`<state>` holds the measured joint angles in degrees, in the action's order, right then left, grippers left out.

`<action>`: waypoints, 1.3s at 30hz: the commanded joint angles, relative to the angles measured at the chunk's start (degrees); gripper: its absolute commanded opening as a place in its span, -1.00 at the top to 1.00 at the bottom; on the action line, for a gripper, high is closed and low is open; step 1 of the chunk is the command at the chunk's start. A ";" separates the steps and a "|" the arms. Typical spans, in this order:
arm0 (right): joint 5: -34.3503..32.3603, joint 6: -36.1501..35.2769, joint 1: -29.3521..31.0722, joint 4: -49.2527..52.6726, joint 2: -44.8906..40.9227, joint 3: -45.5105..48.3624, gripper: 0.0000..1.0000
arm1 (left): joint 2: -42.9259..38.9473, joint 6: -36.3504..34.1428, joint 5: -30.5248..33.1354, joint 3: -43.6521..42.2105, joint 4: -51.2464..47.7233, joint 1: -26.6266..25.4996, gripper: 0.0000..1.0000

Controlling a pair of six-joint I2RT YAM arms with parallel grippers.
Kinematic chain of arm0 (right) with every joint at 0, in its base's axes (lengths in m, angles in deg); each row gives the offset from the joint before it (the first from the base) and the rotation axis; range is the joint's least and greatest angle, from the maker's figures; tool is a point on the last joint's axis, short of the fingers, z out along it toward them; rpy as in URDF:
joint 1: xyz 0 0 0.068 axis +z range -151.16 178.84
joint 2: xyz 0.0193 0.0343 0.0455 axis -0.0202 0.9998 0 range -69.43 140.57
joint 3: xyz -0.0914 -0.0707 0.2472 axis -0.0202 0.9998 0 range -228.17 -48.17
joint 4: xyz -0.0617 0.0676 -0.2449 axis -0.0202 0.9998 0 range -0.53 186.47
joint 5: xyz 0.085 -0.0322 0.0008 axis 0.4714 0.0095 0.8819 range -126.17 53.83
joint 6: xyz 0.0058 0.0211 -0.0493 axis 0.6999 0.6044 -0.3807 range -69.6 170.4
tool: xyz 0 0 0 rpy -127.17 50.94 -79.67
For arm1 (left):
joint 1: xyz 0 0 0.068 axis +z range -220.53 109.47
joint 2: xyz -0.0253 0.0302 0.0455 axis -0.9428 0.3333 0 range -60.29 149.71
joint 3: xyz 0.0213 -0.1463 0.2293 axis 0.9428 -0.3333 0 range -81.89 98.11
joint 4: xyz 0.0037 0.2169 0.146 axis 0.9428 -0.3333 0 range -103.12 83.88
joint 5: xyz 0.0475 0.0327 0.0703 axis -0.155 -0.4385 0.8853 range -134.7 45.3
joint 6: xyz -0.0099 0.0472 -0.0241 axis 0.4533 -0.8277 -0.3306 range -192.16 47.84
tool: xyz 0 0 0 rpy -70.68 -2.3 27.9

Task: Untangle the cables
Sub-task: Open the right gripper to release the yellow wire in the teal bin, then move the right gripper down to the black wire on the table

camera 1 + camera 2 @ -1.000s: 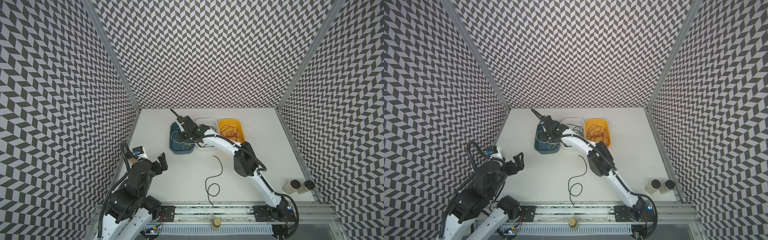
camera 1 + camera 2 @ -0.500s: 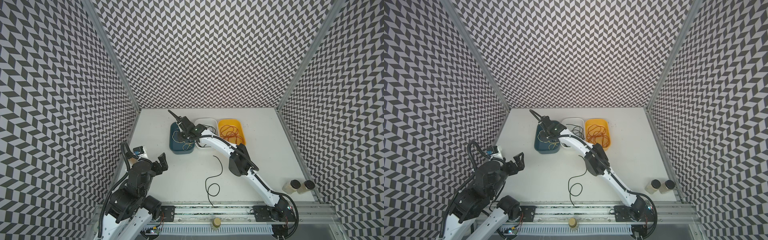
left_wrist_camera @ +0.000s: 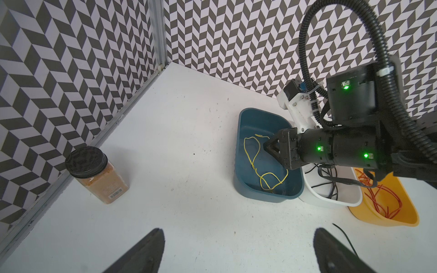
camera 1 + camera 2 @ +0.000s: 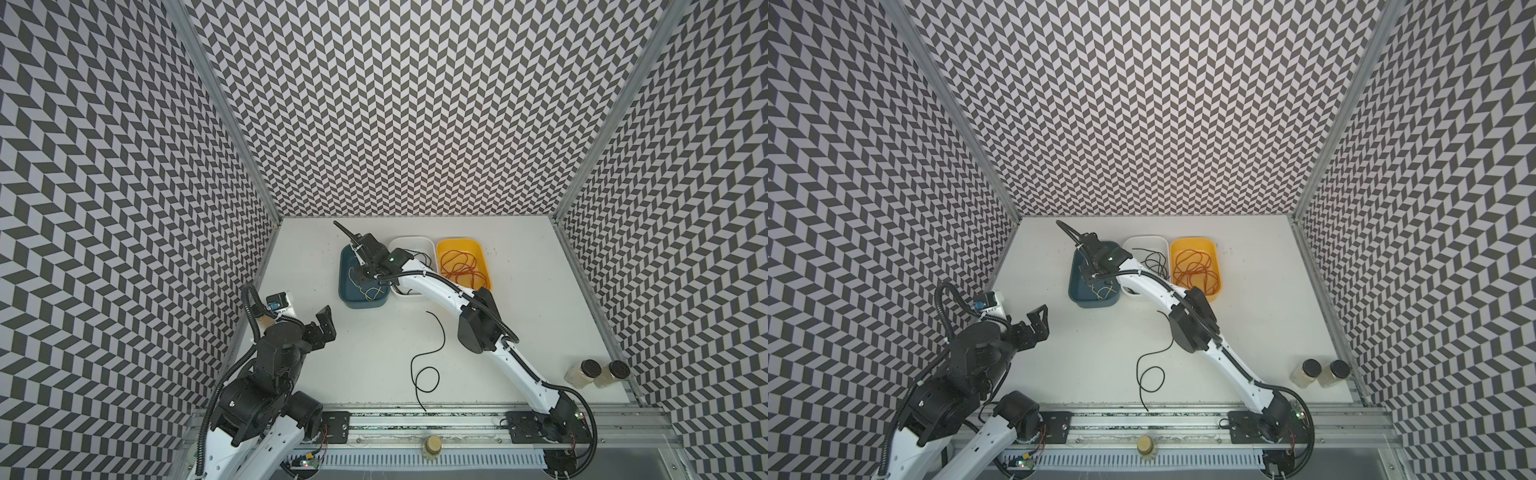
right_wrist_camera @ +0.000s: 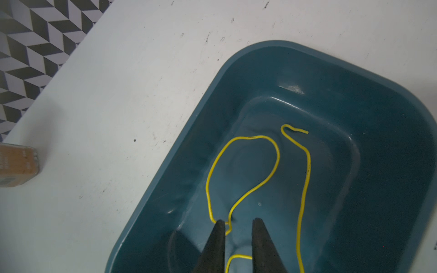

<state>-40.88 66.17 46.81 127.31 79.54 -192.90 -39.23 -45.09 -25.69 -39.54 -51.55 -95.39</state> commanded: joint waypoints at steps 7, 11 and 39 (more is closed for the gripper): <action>-1.29 -2.39 0.37 -7.70 -22.91 21.57 0.24 | -0.45 0.26 0.58 -0.49 -0.10 -0.46 -1.00; -3.56 -2.52 0.37 -14.34 -35.88 39.90 0.07 | -0.58 0.26 0.52 -0.55 -0.01 -0.63 -1.00; 7.25 12.70 12.41 -20.71 -74.16 102.68 -0.08 | 0.87 0.00 -0.38 -0.52 0.05 -0.80 -1.00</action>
<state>-34.49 76.64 57.32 109.41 5.40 -92.09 -38.25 -45.24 -26.72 -39.85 -51.42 -95.76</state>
